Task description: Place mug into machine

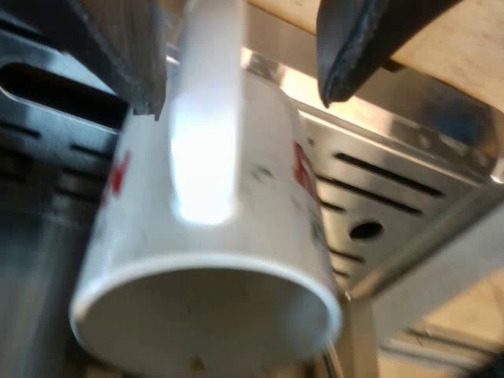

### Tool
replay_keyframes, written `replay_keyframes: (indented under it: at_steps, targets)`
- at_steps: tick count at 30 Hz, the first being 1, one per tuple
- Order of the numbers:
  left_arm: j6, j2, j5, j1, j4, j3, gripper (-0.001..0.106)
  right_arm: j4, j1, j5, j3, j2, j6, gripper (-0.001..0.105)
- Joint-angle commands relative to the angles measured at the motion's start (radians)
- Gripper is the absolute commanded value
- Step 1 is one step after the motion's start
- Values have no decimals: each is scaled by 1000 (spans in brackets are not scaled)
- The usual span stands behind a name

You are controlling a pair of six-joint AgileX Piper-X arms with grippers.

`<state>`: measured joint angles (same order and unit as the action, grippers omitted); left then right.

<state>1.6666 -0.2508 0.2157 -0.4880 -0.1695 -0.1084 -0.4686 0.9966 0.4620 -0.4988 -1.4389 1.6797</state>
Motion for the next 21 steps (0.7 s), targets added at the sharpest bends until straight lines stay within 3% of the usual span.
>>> replay_keyframes:
  at_steps: [1, 8, 21]
  targets:
    - [12, 0, 5, -3, 18, -5, 82, -21, -21, 5, 22, -39, -34, 46]
    - [12, 0, 5, -3, 18, -5, 82, -208, -46, 4, -6, -158, -14, 46]
    - [12, 0, 5, -3, 18, -5, 82, -208, -63, 4, -186, -298, 8, 46]
